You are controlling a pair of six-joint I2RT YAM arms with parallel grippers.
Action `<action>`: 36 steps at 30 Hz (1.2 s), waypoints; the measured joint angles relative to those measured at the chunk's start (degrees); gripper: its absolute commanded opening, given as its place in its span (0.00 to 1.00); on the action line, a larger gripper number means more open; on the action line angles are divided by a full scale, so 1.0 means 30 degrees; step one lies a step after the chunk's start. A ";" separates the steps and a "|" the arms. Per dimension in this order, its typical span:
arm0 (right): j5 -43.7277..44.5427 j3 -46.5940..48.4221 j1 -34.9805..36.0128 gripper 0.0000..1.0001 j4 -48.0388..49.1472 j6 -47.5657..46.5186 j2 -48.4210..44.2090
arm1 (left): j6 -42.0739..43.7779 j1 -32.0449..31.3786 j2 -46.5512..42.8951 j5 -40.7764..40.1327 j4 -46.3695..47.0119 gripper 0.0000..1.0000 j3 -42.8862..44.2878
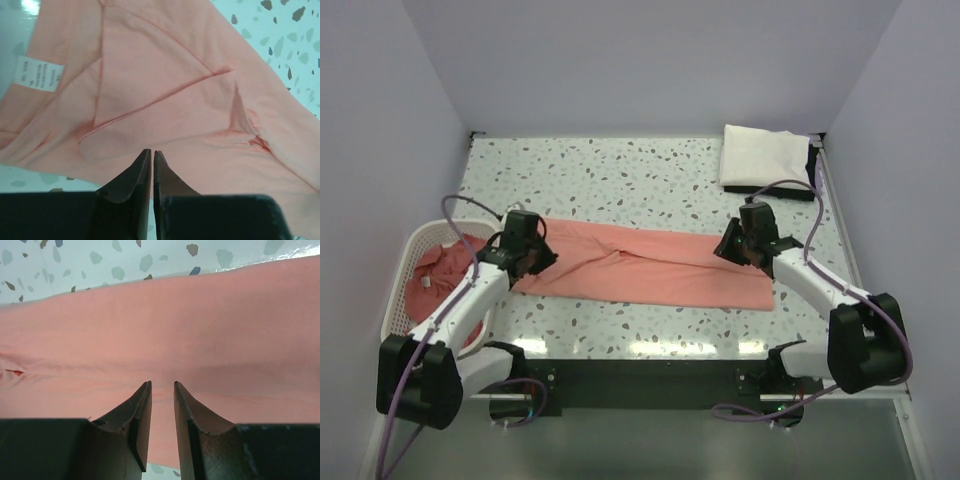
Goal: Fold and stack the t-shirts
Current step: Fold the tshirt
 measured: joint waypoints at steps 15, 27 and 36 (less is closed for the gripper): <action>0.1078 0.0058 0.0641 0.28 0.0277 -0.0576 0.2499 | -0.1690 -0.2987 0.5370 -0.0233 0.4328 0.01 -0.1049; 0.1479 -0.0911 0.0641 0.29 -0.0051 -0.0736 0.2135 | -0.1902 -0.2987 0.4182 0.0138 0.5144 0.00 -0.2076; 0.2382 0.0889 0.0641 0.29 -0.1319 -0.1450 0.0714 | -0.2069 -0.2943 0.2288 -0.0044 0.3439 0.05 0.0270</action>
